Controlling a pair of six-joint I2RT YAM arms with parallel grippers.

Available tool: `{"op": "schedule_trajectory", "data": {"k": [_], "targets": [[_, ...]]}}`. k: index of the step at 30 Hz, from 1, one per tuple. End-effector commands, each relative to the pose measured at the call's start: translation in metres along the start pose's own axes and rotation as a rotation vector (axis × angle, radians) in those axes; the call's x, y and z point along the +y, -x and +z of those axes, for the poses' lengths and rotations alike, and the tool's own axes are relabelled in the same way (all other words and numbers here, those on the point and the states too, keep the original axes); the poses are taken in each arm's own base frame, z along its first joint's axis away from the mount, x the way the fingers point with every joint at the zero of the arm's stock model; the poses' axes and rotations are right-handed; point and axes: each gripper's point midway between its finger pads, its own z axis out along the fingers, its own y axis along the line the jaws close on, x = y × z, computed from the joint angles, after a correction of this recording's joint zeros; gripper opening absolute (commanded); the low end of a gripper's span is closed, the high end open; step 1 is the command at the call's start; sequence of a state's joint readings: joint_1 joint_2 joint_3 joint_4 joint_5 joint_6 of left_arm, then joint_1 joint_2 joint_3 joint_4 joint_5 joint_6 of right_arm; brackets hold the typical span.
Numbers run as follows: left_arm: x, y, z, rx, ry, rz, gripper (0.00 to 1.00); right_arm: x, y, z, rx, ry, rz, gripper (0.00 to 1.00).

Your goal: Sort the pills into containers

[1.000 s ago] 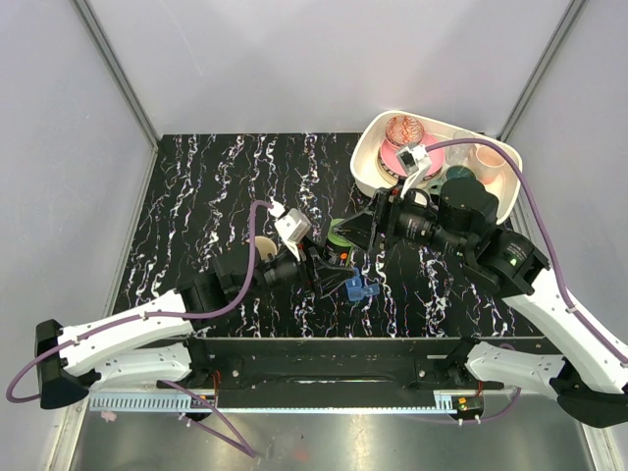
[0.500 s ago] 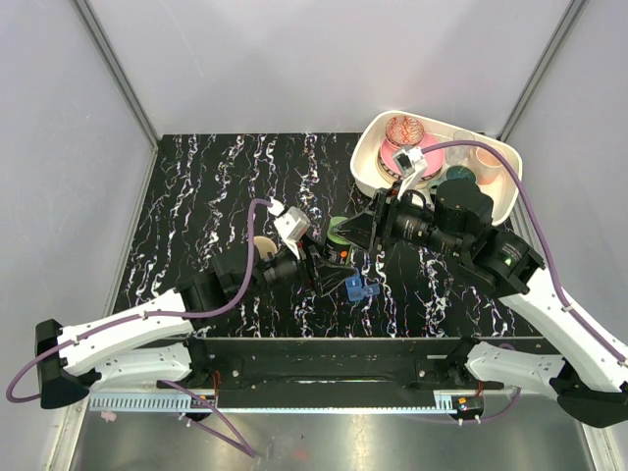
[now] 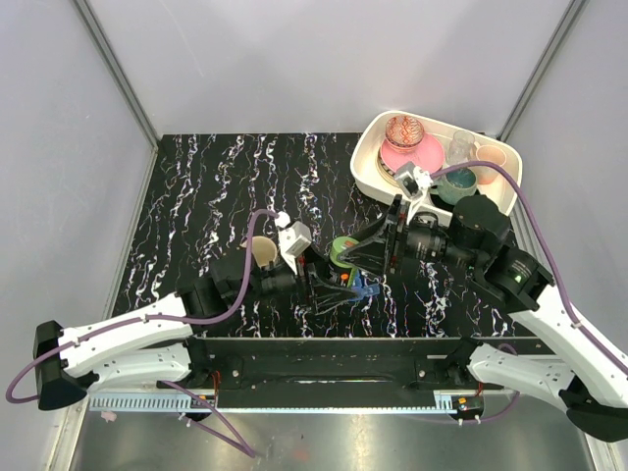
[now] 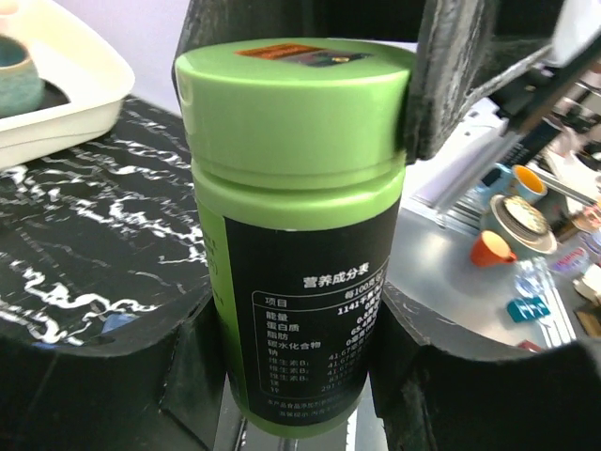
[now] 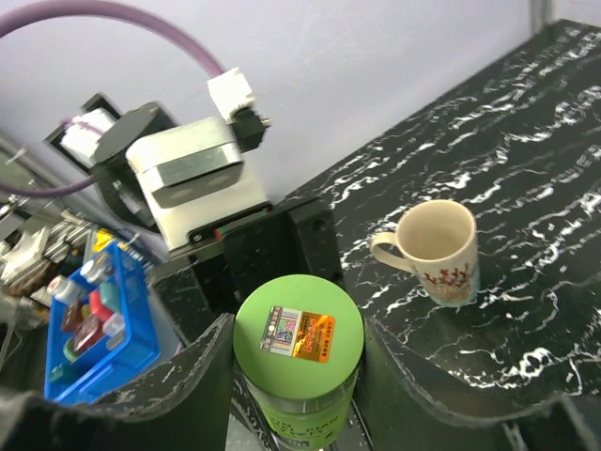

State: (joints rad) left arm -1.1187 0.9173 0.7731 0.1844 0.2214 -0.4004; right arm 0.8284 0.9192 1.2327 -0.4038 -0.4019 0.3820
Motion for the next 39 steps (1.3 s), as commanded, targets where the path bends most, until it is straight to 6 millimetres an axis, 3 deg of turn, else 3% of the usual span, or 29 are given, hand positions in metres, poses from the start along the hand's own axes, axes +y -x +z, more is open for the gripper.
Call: {"op": "schedule_trajectory", "data": {"k": [1,9,19,35,36,37,39], "targets": [[-0.046,0.028,-0.007,-0.091,-0.23,0.054,0.0,0.051,0.0,-0.021,-0.009,0.271,-0.132,0.0],[-0.059,0.017,-0.012,-0.048,-0.321,0.065,0.0,0.078,-0.003,-0.04,-0.004,0.419,-0.196,0.0],[-0.062,0.013,-0.014,-0.037,-0.34,0.066,0.0,0.1,0.015,-0.052,-0.073,0.502,-0.226,0.0],[-0.063,0.009,-0.016,-0.02,-0.353,0.067,0.0,0.119,0.036,-0.066,-0.131,0.547,-0.248,0.0],[-0.062,0.009,-0.016,-0.022,-0.345,0.065,0.0,0.118,0.037,-0.065,-0.136,0.537,-0.243,0.03],[-0.062,0.01,-0.016,-0.023,-0.344,0.068,0.0,0.116,0.038,-0.065,-0.139,0.524,-0.236,0.23],[-0.061,0.01,-0.016,-0.022,-0.338,0.072,0.0,0.108,0.038,-0.059,-0.149,0.476,-0.206,0.47]]}}
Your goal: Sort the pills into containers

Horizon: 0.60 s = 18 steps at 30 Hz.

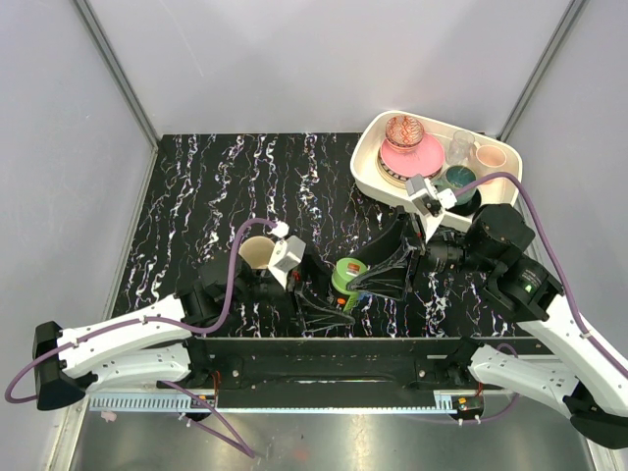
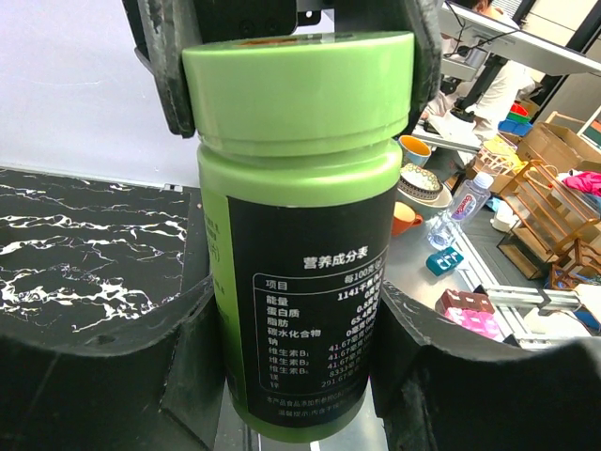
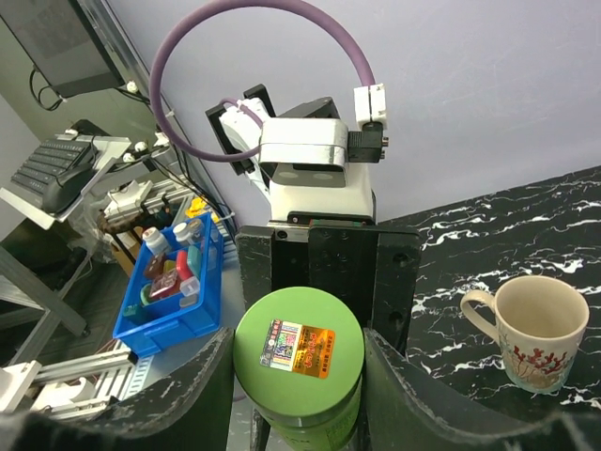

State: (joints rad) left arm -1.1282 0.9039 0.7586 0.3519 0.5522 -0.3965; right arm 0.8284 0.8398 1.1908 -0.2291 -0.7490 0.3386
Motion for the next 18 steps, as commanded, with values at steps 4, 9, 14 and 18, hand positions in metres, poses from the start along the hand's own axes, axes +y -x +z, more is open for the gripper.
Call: {"op": "schedule_trajectory", "data": {"k": [4,9,14,18], "targets": [[0.007,0.003,-0.003,-0.008,0.044,0.012,0.0,0.027,0.046,-0.014,-0.154,0.009,-0.062,0.83],[0.01,0.004,-0.003,-0.008,0.06,0.015,0.0,0.008,0.056,-0.017,-0.2,-0.118,-0.049,0.92],[0.031,0.011,-0.008,-0.043,0.196,0.011,0.0,-0.041,0.074,-0.031,-0.268,-0.427,0.009,0.91],[0.061,0.019,-0.018,-0.079,0.385,-0.007,0.0,-0.093,0.067,-0.051,-0.259,-0.726,0.061,0.86]]}}
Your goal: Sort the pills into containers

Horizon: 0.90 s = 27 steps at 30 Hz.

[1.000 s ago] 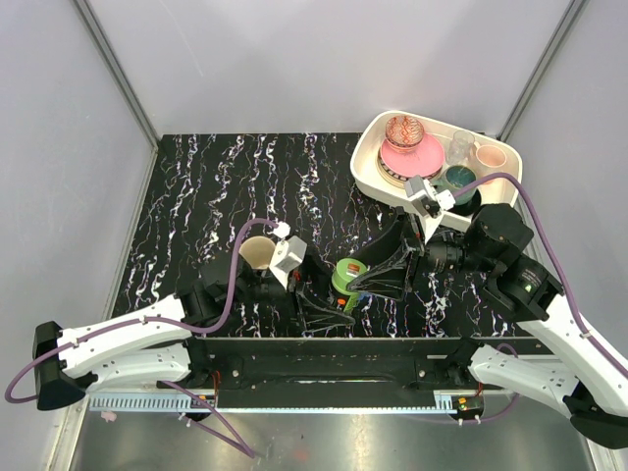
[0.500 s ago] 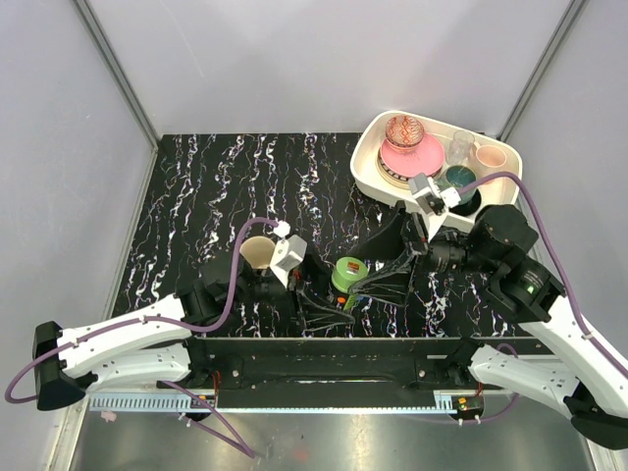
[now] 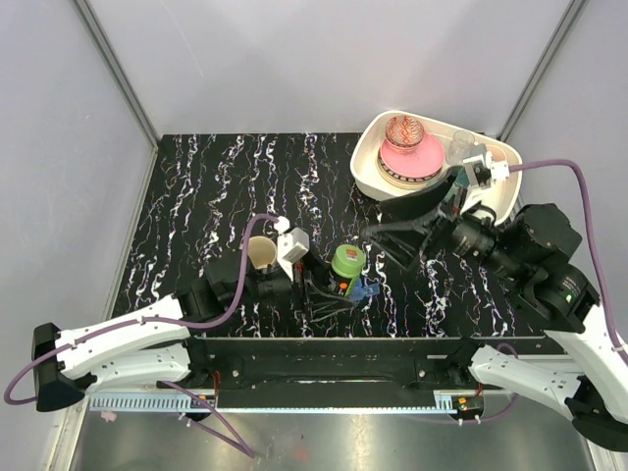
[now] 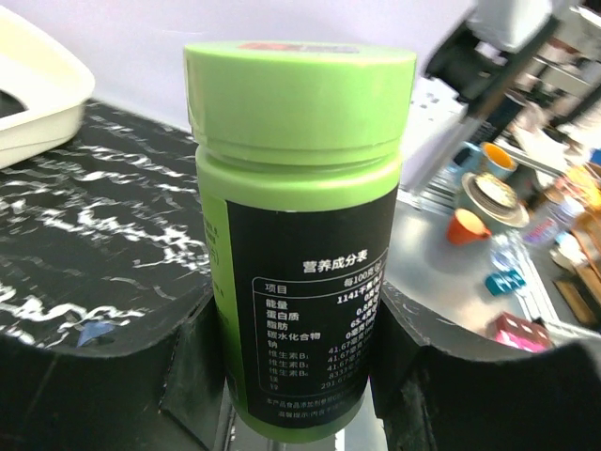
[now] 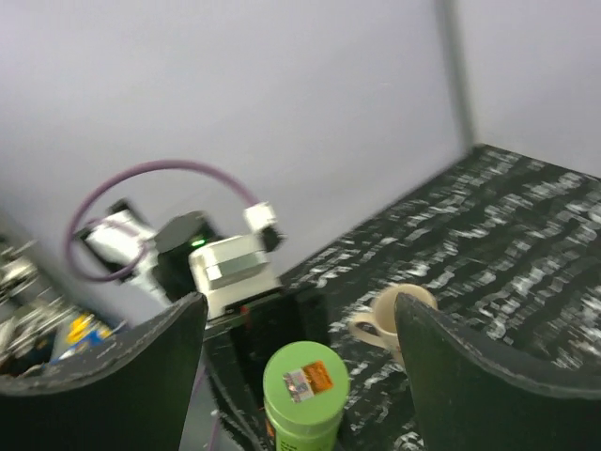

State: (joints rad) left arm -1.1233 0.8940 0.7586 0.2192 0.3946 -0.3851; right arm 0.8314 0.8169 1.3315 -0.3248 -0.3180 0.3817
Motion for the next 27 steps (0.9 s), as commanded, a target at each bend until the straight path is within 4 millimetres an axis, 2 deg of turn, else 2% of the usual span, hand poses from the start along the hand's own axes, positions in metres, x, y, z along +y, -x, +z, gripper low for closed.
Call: {"op": "schedule_trajectory", "data": {"k": [1,3,8,10,20,27], "targets": [[0.032,0.036,-0.008,-0.129,0.225,0.016,0.0,-0.075,0.008,-0.003,-0.05,-0.423,0.018,0.86],[0.044,0.04,-0.011,-0.152,0.295,0.012,0.0,-0.084,0.004,0.0,-0.038,-0.466,0.028,0.86],[0.055,0.044,-0.012,-0.161,0.359,0.019,0.0,-0.086,-0.01,0.013,0.004,-0.453,0.094,0.84],[0.056,0.044,-0.01,-0.156,0.361,0.023,0.0,-0.085,-0.021,0.019,0.027,-0.43,0.122,0.84],[0.061,0.042,-0.001,-0.144,0.364,0.019,0.0,-0.069,-0.047,0.04,0.113,-0.315,0.167,0.88],[0.061,0.042,0.004,-0.143,0.355,0.016,0.0,-0.066,-0.07,0.05,0.173,-0.309,0.168,0.88]]}}
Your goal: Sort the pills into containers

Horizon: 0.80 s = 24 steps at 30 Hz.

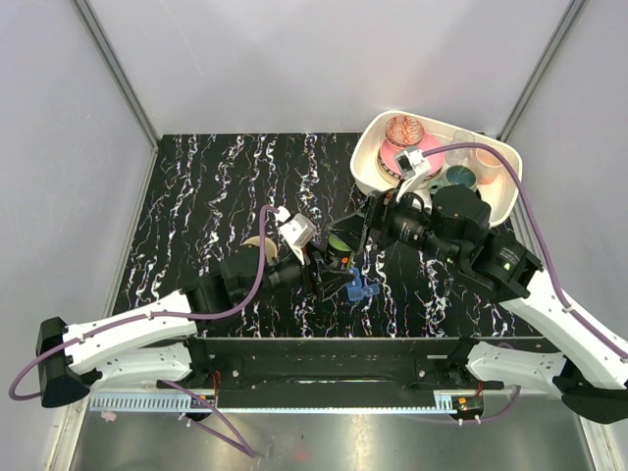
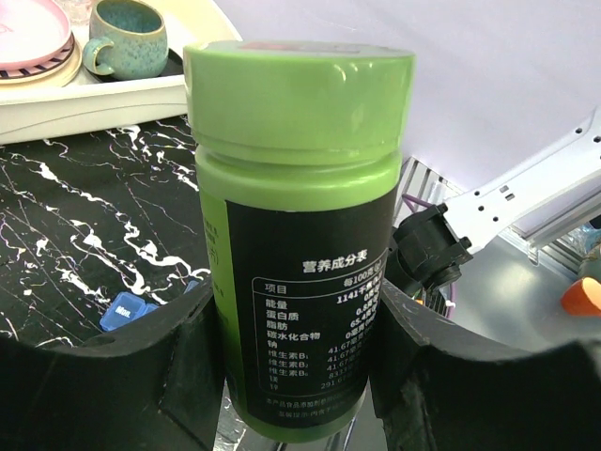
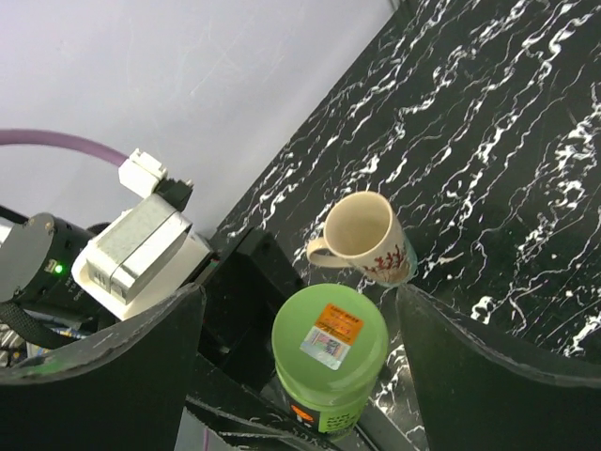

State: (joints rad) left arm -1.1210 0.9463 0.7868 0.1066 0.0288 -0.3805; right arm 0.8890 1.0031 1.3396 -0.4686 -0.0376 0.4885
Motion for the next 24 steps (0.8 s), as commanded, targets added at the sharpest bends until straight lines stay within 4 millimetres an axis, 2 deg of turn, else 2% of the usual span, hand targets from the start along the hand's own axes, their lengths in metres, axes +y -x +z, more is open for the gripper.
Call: {"op": "schedule_trajectory", "data": {"k": [1,11,24], "targets": [[-0.016,0.048,0.001,-0.137,-0.04,0.014,0.0,0.008,-0.005,0.007,0.0,0.021,0.0,0.87],[-0.016,0.052,-0.003,-0.154,-0.038,0.017,0.0,0.002,-0.018,0.015,0.024,-0.016,-0.009,0.75],[-0.016,0.055,-0.007,-0.17,-0.038,0.017,0.0,0.0,-0.02,0.013,0.021,-0.025,-0.002,0.62]]}}
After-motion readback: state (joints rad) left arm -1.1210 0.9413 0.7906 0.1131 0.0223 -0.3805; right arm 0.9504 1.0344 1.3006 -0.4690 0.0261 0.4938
